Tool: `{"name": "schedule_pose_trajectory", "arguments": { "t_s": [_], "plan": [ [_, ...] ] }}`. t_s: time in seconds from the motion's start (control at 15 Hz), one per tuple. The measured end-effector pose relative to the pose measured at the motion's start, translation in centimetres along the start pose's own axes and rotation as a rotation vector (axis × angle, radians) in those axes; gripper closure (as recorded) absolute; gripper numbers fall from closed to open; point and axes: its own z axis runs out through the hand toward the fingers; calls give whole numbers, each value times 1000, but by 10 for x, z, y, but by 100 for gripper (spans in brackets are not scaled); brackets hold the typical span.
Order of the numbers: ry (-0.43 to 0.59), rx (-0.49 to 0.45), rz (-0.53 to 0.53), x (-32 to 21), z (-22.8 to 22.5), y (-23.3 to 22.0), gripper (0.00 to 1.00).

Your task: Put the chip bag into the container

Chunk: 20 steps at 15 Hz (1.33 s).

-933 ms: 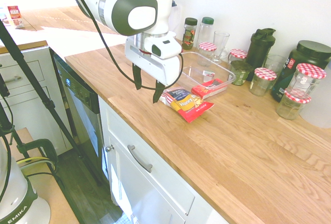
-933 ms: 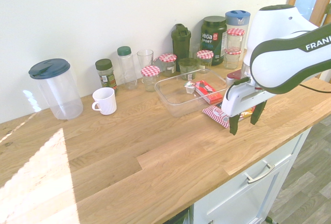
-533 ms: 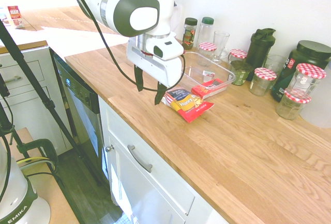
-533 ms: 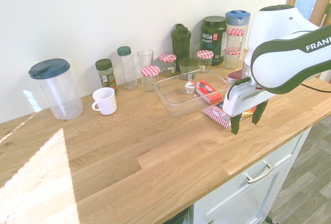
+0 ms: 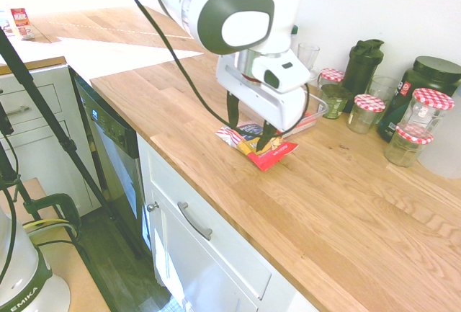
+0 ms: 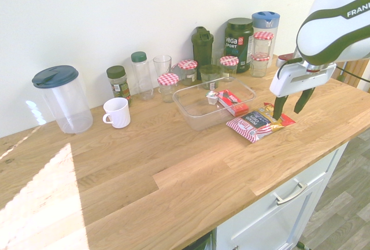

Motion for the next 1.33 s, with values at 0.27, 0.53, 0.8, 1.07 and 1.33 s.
{"name": "schedule_pose_trajectory", "arguments": {
  "t_s": [0.27,0.53,0.8,1.07,1.33],
  "plan": [
    [-67,44,-57,38,29,-5,0],
    [-117,70,-81,51,48,-10,100],
    [-161,98,-90,54,52,-14,100],
    [-166,106,-90,55,50,-16,100],
    [-174,104,-97,56,54,-17,100]
  ]
}}
